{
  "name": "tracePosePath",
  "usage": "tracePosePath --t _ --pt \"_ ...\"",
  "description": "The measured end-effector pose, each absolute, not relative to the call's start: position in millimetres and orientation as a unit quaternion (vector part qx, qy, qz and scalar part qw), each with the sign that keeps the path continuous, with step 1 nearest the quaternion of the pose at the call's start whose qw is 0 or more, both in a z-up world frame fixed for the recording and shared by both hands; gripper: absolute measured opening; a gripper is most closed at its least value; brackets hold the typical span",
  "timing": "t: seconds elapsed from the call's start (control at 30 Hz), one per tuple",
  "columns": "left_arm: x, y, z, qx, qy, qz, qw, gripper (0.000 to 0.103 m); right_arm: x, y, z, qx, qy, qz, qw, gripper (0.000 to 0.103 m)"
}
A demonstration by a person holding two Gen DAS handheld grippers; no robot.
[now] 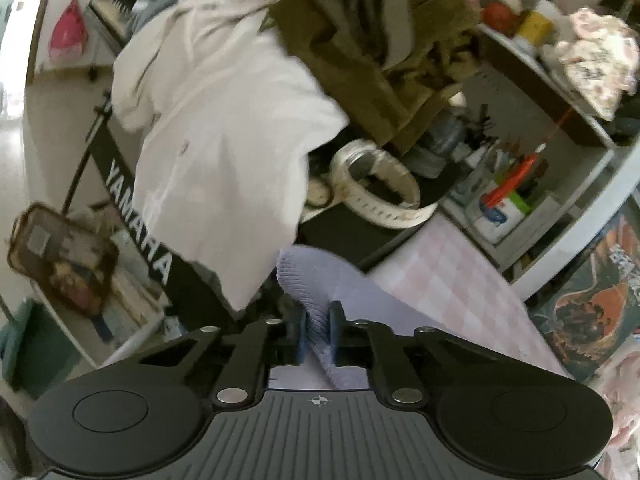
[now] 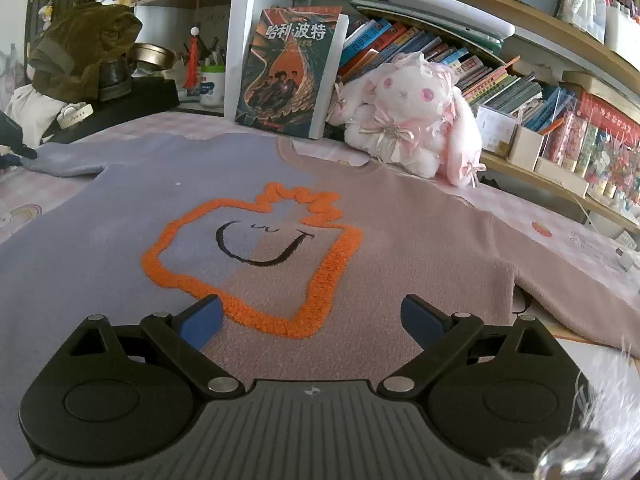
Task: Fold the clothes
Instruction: 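Grasp the lavender sleeve cuff with the left gripper and lift it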
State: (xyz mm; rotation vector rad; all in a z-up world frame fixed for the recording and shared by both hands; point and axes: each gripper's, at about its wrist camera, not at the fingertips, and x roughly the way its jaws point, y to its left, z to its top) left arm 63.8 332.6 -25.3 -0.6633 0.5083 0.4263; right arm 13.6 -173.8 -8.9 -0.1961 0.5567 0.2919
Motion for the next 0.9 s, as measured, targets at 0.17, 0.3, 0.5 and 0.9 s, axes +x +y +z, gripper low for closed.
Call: tracePosePath --t 0.17,0.3,0.5,0.9 --pt "60.9 297.5 6.7 -0.216 0.222 0.183 0.933 0.008 14.9 -174.3 -9.7 -0.094 0.278 0.144 0.945 0.096" --pt "62.7 277.9 28.4 -0.23 0.203 0.134 0.942 0.008 14.6 -173.3 -9.8 -0.099 0.278 0.145 0.944 0.096" --pt "91.9 213.3 64.9 -0.232 0.181 0.03 0.955 0.008 16.2 -170.4 -10.6 -0.106 0.285 0.147 0.941 0.096" --pt "164.9 34.5 79.4 -0.183 0.2 -0.11 0.956 0.008 19.3 -176.6 -11.1 -0.085 0.295 0.155 0.939 0.096"
